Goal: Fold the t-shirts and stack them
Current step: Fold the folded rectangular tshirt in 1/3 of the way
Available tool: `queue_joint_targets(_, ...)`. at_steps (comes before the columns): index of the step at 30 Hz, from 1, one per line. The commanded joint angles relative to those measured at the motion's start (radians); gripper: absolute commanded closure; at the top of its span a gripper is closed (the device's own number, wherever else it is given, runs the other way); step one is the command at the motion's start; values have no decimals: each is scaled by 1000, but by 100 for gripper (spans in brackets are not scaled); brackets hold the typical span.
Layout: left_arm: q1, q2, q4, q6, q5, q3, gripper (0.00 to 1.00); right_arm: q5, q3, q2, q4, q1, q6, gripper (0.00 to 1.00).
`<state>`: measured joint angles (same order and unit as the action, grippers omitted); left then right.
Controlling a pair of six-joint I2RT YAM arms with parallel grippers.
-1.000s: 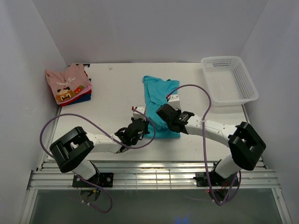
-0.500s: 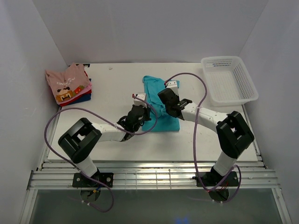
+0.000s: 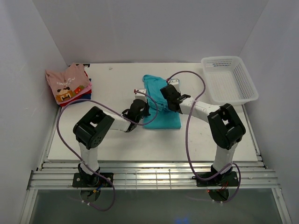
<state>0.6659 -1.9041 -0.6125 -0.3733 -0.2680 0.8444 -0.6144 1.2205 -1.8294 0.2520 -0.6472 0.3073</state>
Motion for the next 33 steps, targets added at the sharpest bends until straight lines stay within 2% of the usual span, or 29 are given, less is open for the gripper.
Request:
queue_joint_targets(1, -26, 0, -36, 42, 7, 87, 90, -51, 73, -22, -59, 26, -37, 78)
queue_joint_targets(2, -28, 0, -35, 53, -3, 103, 70, -86, 82, -15, -66, 29, -49, 75)
queue_joint_targets(3, -29, 17, -35, 63, -22, 132, 59, -97, 97, -2, -75, 29, -77, 64)
queue_joint_targets(5, -29, 43, -29, 96, -82, 165, 41, -139, 112, 51, -68, 29, -108, 52)
queue_joint_targets(9, -28, 155, 12, 103, -135, 183, 35, -131, 52, 226, -71, 24, -132, 46)
queue_joint_targets(10, -28, 174, 17, 79, -111, 176, 35, -93, 30, 257, -76, 23, -134, 43)
queue_joint_targets(12, -22, 203, 19, 45, -74, 138, 35, -38, -10, 316, -74, 24, -128, 45)
queue_joint_targets(13, -19, 217, 22, 15, -51, 124, 37, 31, -44, 329, -76, 23, -117, 48)
queue_joint_targets(14, -14, 220, 23, -4, -37, 110, 41, 71, -58, 338, -74, 23, -111, 62)
queue_joint_targets(16, 1, 209, 20, -42, -2, 72, 84, 195, -88, 340, -83, 23, -93, 84)
queue_joint_targets(17, 6, 195, 22, -67, 33, 67, 100, 235, -93, 334, -83, 23, -83, 92)
queue_joint_targets(19, 27, 160, 19, -93, 65, 49, 100, 335, -114, 308, -114, 24, -73, 92)
queue_joint_targets(25, 84, 80, 4, -144, 92, 36, 100, 455, -133, 226, -178, 21, -56, 92)
queue_joint_targets(33, 126, 20, -15, -162, 87, 47, 100, 490, -105, 131, -200, 23, -47, 92)
